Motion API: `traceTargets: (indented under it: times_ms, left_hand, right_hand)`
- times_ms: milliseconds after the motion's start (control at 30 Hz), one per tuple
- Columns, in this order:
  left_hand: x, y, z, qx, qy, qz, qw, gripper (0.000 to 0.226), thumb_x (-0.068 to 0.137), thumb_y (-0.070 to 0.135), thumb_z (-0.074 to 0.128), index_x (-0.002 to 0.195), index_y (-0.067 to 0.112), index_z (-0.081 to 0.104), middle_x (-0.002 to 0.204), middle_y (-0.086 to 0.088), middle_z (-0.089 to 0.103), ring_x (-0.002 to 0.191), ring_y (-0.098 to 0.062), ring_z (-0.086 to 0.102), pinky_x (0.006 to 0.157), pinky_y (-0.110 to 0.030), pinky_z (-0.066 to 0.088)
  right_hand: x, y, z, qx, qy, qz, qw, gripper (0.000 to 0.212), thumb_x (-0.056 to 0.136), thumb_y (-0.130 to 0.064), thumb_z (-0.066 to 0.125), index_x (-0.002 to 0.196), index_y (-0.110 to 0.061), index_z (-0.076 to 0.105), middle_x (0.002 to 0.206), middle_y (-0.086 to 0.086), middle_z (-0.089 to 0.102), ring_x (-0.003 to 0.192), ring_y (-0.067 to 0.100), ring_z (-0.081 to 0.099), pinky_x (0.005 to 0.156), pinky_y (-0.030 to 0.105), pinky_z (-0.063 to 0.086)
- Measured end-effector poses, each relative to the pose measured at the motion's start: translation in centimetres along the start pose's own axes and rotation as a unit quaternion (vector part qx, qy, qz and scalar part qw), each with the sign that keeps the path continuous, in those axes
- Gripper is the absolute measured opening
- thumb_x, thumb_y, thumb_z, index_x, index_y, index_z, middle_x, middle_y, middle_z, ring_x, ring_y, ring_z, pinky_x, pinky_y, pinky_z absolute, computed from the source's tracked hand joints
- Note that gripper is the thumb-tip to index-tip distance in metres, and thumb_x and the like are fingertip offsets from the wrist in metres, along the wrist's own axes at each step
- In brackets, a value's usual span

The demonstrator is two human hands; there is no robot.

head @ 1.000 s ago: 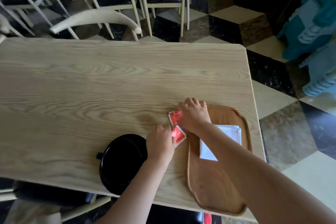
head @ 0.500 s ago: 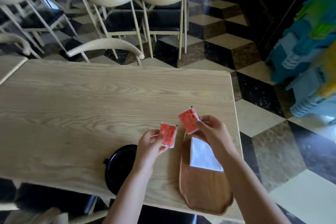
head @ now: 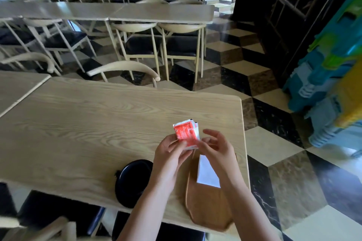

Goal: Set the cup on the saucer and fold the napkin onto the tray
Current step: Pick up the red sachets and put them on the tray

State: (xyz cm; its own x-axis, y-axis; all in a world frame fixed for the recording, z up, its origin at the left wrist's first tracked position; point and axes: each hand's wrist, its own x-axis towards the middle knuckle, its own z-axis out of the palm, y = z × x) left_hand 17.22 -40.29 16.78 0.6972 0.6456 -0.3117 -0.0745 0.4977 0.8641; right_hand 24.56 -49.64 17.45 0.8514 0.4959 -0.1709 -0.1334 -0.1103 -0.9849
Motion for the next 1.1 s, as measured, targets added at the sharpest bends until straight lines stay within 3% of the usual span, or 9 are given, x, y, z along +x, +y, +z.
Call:
traceTargets:
  times_ms: [167, 267, 400, 467, 567, 633, 767, 900, 1100]
  left_hand:
    - [-0.6, 0.5, 0.8, 0.023, -0.039, -0.023, 0.999, 0.014, 0.085, 0.002, 0.057, 0.089, 0.011, 0.067, 0.088, -0.005, 0.073, 0.088, -0.017, 0.066, 0.088, -0.032, 0.050]
    - [-0.8, 0.8, 1.3, 0.011, 0.012, -0.058, 0.998, 0.007, 0.087, 0.018, 0.058, 0.091, 0.014, 0.062, 0.094, -0.006, 0.069, 0.082, -0.015, 0.066, 0.073, -0.029, 0.055]
    - [-1.4, 3.0, 1.3, -0.021, -0.004, -0.115, 0.993, 0.041, 0.086, 0.045, 0.053, 0.088, 0.006, 0.067, 0.083, -0.012, 0.074, 0.071, -0.020, 0.071, 0.061, -0.030, 0.056]
    - [-1.7, 3.4, 1.4, 0.036, -0.042, -0.058, 0.997, 0.025, 0.087, 0.031, 0.057, 0.083, 0.011, 0.072, 0.076, -0.008, 0.074, 0.069, -0.016, 0.070, 0.064, -0.025, 0.055]
    - [-1.8, 3.6, 1.2, 0.099, -0.033, 0.024, 0.994, 0.016, 0.088, 0.006, 0.056, 0.092, 0.009, 0.071, 0.076, -0.004, 0.074, 0.074, -0.015, 0.070, 0.063, -0.019, 0.054]
    - [-1.9, 3.6, 0.7, 0.118, -0.015, 0.060, 0.991, 0.019, 0.086, 0.001, 0.057, 0.088, 0.013, 0.072, 0.081, -0.003, 0.075, 0.079, -0.014, 0.070, 0.065, -0.019, 0.055]
    - [-2.4, 3.7, 0.0, 0.170, -0.041, 0.113, 0.978, 0.024, 0.086, 0.000, 0.058, 0.089, 0.019, 0.071, 0.083, 0.006, 0.075, 0.080, -0.005, 0.067, 0.067, -0.015, 0.053]
    - [-2.8, 3.5, -0.4, 0.205, -0.075, 0.118, 0.969, 0.022, 0.087, 0.004, 0.058, 0.089, 0.022, 0.071, 0.085, 0.004, 0.075, 0.081, -0.006, 0.067, 0.068, -0.017, 0.053]
    - [-3.0, 2.1, -0.7, 0.219, -0.066, 0.126, 0.965, 0.013, 0.086, 0.008, 0.060, 0.092, 0.016, 0.068, 0.073, 0.012, 0.071, 0.071, 0.001, 0.064, 0.060, -0.018, 0.055]
  right_hand:
    - [-1.0, -0.3, -0.3, -0.067, 0.066, -0.086, 0.992, 0.010, 0.078, -0.016, 0.073, 0.072, -0.017, 0.065, 0.070, 0.001, 0.071, 0.068, 0.017, 0.068, 0.069, 0.036, 0.054]
    - [-1.1, -0.2, -0.4, -0.137, 0.135, -0.159, 0.968, 0.017, 0.078, -0.016, 0.072, 0.066, -0.019, 0.061, 0.067, 0.000, 0.067, 0.065, 0.018, 0.064, 0.064, 0.038, 0.052]
    - [-0.9, -0.4, -1.4, -0.379, 0.149, -0.427, 0.807, 0.006, 0.081, -0.012, 0.064, 0.075, -0.012, 0.065, 0.072, 0.001, 0.061, 0.066, 0.023, 0.054, 0.059, 0.037, 0.044]
    - [-0.8, -0.7, -1.9, -0.457, 0.132, -0.514, 0.714, 0.008, 0.083, -0.010, 0.062, 0.076, -0.013, 0.065, 0.074, 0.000, 0.063, 0.068, 0.023, 0.053, 0.062, 0.034, 0.040]
    - [-0.5, -1.4, -1.9, -0.480, 0.119, -0.549, 0.673, 0.008, 0.084, -0.013, 0.061, 0.079, -0.016, 0.067, 0.084, -0.002, 0.067, 0.075, 0.022, 0.057, 0.069, 0.035, 0.039]
    - [-0.6, -1.6, -1.9, -0.459, 0.101, -0.502, 0.726, 0.015, 0.083, -0.025, 0.060, 0.095, -0.019, 0.068, 0.096, 0.000, 0.065, 0.085, 0.021, 0.055, 0.077, 0.036, 0.039]
    - [-1.6, -3.2, -2.2, -0.147, 0.013, -0.190, 0.971, 0.030, 0.084, -0.033, 0.063, 0.112, -0.024, 0.060, 0.103, -0.007, 0.063, 0.097, 0.013, 0.060, 0.080, 0.014, 0.044]
    - [-1.9, -2.5, -2.1, -0.007, -0.030, -0.085, 0.996, 0.013, 0.086, -0.013, 0.062, 0.075, -0.014, 0.069, 0.067, -0.004, 0.070, 0.070, 0.013, 0.064, 0.069, 0.025, 0.049]
    - [-3.0, -1.0, -2.2, 0.006, 0.042, -0.065, 0.997, 0.016, 0.085, -0.009, 0.063, 0.070, -0.010, 0.067, 0.057, -0.010, 0.065, 0.055, -0.003, 0.057, 0.055, 0.006, 0.040]
